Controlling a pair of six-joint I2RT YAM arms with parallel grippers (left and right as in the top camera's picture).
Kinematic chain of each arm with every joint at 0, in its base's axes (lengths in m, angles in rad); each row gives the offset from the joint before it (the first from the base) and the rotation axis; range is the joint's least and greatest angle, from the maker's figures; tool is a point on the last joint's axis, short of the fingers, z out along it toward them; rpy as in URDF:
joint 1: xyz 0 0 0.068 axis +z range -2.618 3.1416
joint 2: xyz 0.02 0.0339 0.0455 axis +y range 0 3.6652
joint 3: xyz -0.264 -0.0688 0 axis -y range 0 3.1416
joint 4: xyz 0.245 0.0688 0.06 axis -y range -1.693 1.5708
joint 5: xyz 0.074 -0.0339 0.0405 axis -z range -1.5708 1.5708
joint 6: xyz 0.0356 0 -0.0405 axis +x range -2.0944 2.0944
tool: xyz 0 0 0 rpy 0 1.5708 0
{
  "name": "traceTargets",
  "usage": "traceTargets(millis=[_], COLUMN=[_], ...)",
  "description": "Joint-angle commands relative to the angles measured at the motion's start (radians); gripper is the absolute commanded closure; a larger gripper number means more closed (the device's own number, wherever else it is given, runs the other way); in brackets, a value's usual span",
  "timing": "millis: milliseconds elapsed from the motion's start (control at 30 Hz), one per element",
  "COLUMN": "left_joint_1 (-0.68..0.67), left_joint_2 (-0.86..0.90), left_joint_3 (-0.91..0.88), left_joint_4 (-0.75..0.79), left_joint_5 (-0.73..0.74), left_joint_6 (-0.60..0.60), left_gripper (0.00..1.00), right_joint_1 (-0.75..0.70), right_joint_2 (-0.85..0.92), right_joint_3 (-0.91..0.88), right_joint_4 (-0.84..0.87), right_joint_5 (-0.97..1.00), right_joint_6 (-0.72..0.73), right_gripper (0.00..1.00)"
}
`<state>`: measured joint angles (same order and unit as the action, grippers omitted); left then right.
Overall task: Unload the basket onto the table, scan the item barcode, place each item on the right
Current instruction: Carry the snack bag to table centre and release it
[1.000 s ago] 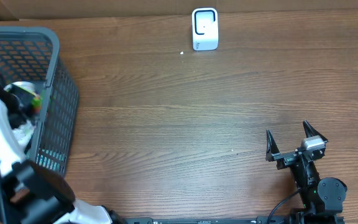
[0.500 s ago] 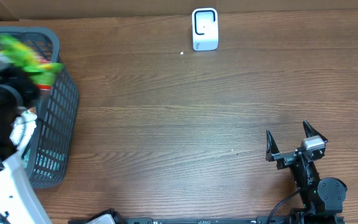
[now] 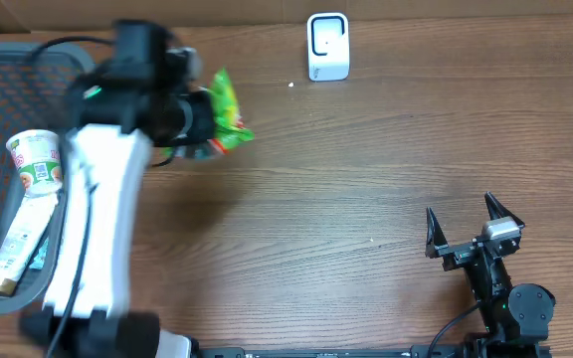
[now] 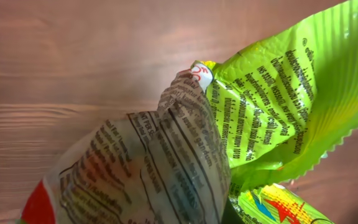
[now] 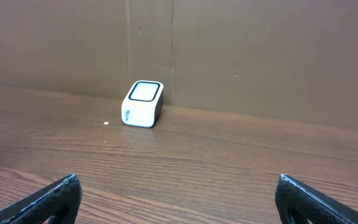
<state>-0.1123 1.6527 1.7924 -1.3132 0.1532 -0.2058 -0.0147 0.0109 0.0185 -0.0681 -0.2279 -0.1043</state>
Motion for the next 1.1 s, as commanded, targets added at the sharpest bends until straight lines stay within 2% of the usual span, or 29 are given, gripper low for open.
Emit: traceTargets(millis=[0, 200, 367, 467, 533, 633, 700, 833, 933, 1067], left_joint_1=[-0.061, -0.135, -0.177, -0.185, -0.185, -0.18, -0.174, -0.155, -0.135, -0.074], left_joint_2=[0.126, 0.341, 0.471, 0.509, 0.513, 0.497, 0.476, 0.41, 0.341, 0.234], left_joint_3=[-0.005, -0.006, -0.006, -0.006, -0.005, 0.014, 0.046, 0.169, 0.285, 0.443], left_joint_4=[0.001, 0.002, 0.04, 0.051, 0.05, 0.035, 0.014, -0.056, -0.121, -0.2], left_joint_5=[0.005, 0.004, 0.005, 0.027, 0.032, 0.032, 0.031, 0.009, -0.043, -0.131], left_joint_6=[-0.01, -0.216, -0.278, -0.285, -0.282, -0.264, -0.25, -0.223, -0.212, -0.198], left_gripper=[0.96, 0.96, 0.94, 0.71, 0.51, 0.32, 0.28, 0.27, 0.26, 0.19], right_joint_1=[0.002, 0.002, 0.002, 0.002, 0.002, 0.002, 0.002, 0.002, 0.002, 0.002], right_joint_2=[-0.008, -0.008, -0.008, -0.008, -0.008, -0.008, -0.008, -0.008, -0.008, -0.008], right_joint_3=[-0.011, -0.011, -0.011, -0.011, -0.011, -0.011, -0.011, -0.011, -0.011, -0.011], right_joint_4=[0.007, 0.007, 0.007, 0.007, 0.007, 0.007, 0.007, 0.007, 0.007, 0.007], right_joint_5=[0.011, 0.011, 0.011, 0.011, 0.011, 0.011, 0.011, 0.011, 0.011, 0.011], right_joint_6=[0.006, 0.006, 0.006, 0.006, 0.006, 0.006, 0.006, 0.006, 0.006, 0.006], right_gripper=[0.0, 0.0, 0.0, 0.0, 0.0, 0.0, 0.0, 0.0, 0.0, 0.0])
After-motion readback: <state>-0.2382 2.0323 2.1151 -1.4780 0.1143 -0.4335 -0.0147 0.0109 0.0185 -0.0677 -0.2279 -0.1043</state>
